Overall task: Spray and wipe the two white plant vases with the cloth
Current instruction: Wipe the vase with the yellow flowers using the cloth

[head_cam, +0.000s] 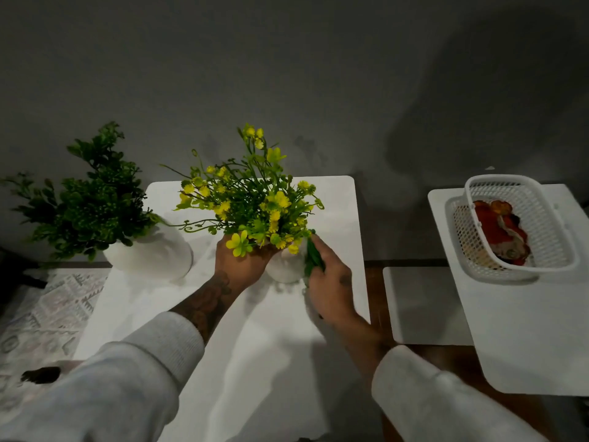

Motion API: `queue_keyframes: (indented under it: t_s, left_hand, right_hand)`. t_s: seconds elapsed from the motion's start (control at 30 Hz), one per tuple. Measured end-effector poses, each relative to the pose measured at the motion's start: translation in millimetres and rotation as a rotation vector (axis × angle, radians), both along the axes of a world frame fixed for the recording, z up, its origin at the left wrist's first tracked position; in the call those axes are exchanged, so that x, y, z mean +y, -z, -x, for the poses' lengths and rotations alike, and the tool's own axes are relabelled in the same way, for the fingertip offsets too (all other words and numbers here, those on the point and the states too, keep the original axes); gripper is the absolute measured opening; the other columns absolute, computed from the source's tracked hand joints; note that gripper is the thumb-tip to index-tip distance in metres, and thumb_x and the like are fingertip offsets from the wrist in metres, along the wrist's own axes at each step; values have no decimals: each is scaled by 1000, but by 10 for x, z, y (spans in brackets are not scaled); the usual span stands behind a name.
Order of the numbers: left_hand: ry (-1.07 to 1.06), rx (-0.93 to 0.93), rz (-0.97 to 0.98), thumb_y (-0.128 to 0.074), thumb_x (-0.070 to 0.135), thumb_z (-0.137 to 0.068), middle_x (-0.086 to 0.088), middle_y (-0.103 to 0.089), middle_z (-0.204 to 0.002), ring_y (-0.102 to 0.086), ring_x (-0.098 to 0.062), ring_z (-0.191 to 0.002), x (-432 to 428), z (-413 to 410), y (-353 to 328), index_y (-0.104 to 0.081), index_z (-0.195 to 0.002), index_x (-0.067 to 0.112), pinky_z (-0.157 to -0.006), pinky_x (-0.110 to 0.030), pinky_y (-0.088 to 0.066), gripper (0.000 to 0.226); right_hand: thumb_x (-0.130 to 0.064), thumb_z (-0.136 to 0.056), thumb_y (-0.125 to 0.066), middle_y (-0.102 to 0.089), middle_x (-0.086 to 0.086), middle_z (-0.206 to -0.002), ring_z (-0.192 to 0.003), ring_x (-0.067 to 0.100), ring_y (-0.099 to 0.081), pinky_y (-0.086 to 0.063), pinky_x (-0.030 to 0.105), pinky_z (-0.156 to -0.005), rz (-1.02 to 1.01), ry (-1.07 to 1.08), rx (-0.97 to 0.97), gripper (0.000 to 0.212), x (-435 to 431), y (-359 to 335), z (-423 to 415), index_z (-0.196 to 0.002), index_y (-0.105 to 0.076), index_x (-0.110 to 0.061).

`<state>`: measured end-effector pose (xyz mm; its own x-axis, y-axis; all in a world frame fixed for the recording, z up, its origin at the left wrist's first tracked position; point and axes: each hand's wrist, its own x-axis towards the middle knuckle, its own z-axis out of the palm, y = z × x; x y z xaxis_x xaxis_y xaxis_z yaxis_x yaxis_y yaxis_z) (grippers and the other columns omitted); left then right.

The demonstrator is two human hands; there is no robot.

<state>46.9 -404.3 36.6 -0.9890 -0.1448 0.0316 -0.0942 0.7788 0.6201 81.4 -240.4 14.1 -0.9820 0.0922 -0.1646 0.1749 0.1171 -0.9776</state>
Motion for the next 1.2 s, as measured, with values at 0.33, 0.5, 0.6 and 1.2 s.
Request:
queue_keyframes:
  t_s: [0.33,0.5,0.6,1.2]
  left_hand:
    - [-213,-8,-297,-86,45,-62,12,-55,-112,-58,-7,-94,8,-477,78,-58,-118,28,-74,-17,-41,65]
    - [-249,-427,-746,-87,31,-65,-1,-70,-100,-68,-10,-85,-34,-993,330,-61,-120,13,-67,-14,-49,63]
    - [-154,-541,-1057,-84,30,-68,-2,-74,-101,-70,-14,-94,-18,-1185,370,-61,-119,16,-80,-26,-53,58]
    - [-572,-69,-1381,-76,19,-78,-12,-68,-82,-67,-20,-69,-295,-1019,218,-53,-80,14,-64,-30,-56,24]
  right_hand:
    - [-18,-70,-55,-66,-12,-77,-68,15,-67,-59,38,-57,-335,-71,-308,30,461,-93,3,-85,-63,-42]
    - [-4,-72,-60,-74,7,-83,-71,26,-71,-60,42,-59,-87,-138,-402,31,386,-24,-197,-82,-70,-31]
    - [3,-79,-59,-74,17,-84,-72,32,-72,-56,37,-56,130,-164,-437,31,233,-56,-297,-90,-70,-24]
    - [-11,-75,-67,-70,-17,-78,-77,2,-65,-50,31,-72,-257,-91,40,23,32,-338,229,-86,-65,-31]
